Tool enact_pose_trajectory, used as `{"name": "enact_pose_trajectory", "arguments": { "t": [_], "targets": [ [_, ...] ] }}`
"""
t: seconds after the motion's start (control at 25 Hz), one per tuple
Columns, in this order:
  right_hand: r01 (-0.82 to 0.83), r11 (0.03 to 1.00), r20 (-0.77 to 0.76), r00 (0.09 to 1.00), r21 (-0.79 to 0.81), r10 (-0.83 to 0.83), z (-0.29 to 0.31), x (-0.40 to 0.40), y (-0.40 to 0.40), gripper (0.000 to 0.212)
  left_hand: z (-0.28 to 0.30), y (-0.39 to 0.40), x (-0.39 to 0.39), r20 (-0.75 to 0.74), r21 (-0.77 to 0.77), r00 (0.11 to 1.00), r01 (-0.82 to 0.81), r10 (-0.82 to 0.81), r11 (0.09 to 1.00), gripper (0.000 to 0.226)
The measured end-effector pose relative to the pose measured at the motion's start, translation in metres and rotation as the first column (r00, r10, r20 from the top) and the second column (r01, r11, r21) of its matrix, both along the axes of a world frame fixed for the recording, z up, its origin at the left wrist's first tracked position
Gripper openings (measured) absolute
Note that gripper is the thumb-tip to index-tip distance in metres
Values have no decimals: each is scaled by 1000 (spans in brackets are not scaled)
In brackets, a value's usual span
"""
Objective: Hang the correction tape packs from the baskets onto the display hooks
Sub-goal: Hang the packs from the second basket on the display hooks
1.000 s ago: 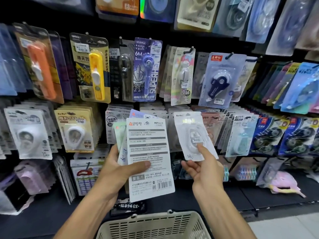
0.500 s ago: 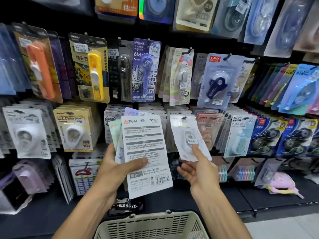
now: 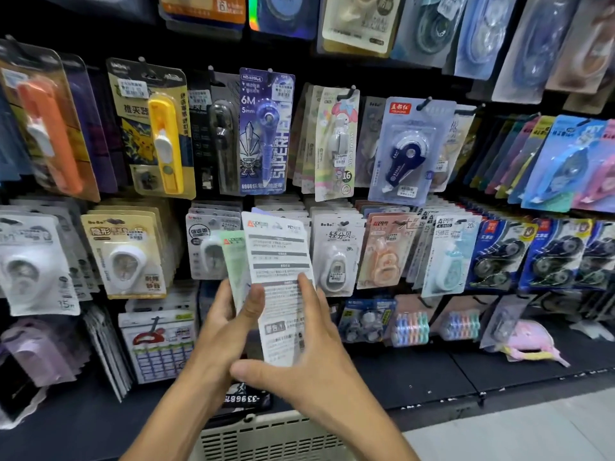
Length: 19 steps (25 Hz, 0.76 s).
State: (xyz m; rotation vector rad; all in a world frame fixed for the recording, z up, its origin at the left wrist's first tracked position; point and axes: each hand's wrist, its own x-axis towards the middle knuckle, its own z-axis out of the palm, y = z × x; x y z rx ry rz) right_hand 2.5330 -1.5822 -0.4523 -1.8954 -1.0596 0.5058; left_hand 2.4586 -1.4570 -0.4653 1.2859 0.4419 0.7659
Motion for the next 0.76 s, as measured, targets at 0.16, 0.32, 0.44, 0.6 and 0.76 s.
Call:
{"name": "enact_pose_trajectory", "arguments": {
  "t": [0.16, 0.32, 0.44, 0.6, 0.76],
  "targets": [
    [-50, 981, -270, 957, 189, 101, 9, 8, -7, 112, -7, -7, 7, 39, -1, 999, 6, -6, 1000, 86],
    [166, 899, -583, 804, 404, 114, 10, 30, -17, 47, -8, -7, 11, 31, 12, 999, -26, 26, 1000, 63],
    [396, 819, -644, 764, 415, -42, 1, 54, -22, 19, -12, -4, 15, 20, -51, 995, -96, 97, 994, 57],
    [716, 573, -833, 544, 398, -102, -13, 109, -49, 19, -11, 5, 15, 56, -95, 994, -86, 91, 992, 69],
    [845, 462, -915, 375, 271, -150, -22, 157, -65, 30, -15, 5, 19, 64, -93, 998, 0, 6, 996, 73]
  ]
}}
